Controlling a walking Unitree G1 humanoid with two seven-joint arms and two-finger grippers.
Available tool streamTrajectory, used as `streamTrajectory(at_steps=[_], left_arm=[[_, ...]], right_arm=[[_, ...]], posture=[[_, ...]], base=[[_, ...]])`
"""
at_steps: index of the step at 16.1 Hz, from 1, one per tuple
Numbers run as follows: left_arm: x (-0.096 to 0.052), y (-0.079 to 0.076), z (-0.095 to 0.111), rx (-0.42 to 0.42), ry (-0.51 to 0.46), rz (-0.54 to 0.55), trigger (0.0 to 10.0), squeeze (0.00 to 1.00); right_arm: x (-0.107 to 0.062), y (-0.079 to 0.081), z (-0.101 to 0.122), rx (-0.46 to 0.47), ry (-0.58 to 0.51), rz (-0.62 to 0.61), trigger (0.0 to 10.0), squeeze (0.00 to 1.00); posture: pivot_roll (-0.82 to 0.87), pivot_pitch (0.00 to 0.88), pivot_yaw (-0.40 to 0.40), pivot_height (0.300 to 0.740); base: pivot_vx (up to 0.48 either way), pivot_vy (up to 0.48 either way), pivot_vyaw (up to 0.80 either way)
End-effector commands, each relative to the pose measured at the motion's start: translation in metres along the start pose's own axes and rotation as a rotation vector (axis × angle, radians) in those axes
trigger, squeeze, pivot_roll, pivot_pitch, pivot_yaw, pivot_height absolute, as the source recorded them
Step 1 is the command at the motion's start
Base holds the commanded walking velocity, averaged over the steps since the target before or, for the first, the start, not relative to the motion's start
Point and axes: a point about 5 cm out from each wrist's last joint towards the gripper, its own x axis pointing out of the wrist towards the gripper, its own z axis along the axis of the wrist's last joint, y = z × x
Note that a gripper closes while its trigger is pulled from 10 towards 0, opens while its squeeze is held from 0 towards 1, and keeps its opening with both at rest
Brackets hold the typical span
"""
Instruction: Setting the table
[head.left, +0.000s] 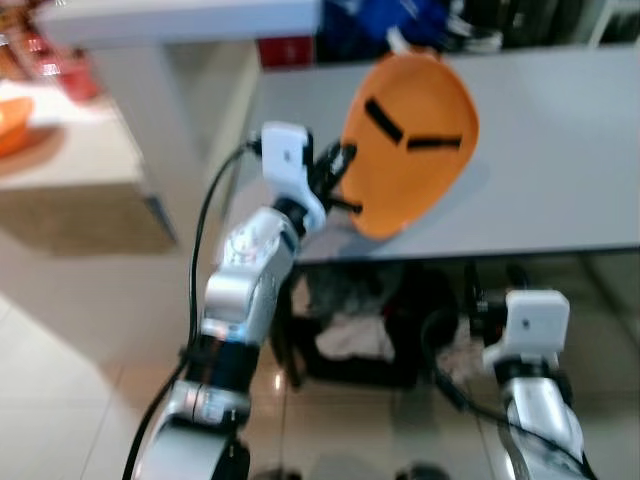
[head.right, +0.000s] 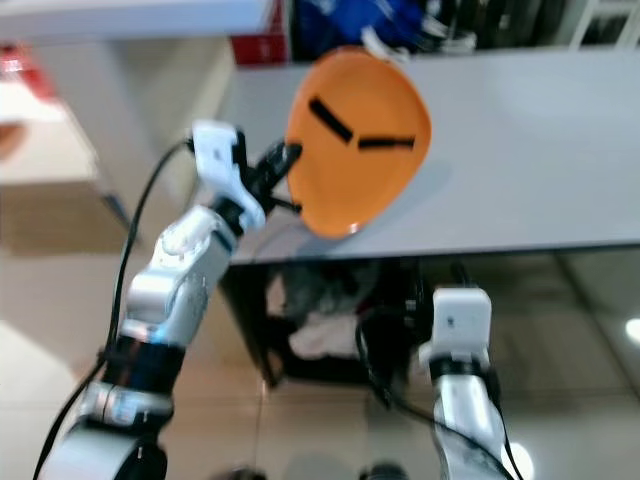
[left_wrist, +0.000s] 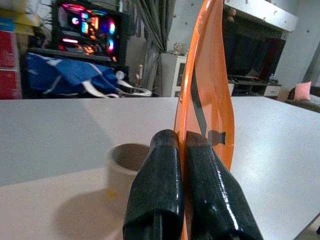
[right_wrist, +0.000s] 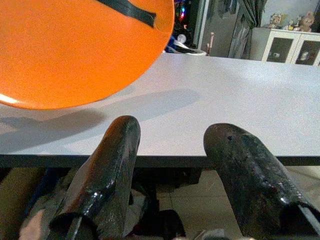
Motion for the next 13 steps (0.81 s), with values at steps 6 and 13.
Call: streamTrajectory(at_steps=[6,13], left_arm=[[0.0046,-0.0133,0.0089,0.033,-0.051,-0.071,0.0,0.0],[0.0094,-0.0113,0.0058,0.005,-0.026,-0.061,0.0,0.0]], right_arm=[[-0.0029,-0.0035,0.0008,-0.004,0.001,-0.008,10.0,0.0],[-0.0047,-0.0042,0.0005,-0.006,0.008,-0.004,10.0,0.0]], posture=[[-0.1,0.0,0.1,0.707],[-0.1,0.0,0.094,0.707]], base=[[0.291,-0.379,0.0],[0.193,-0.157,0.0]])
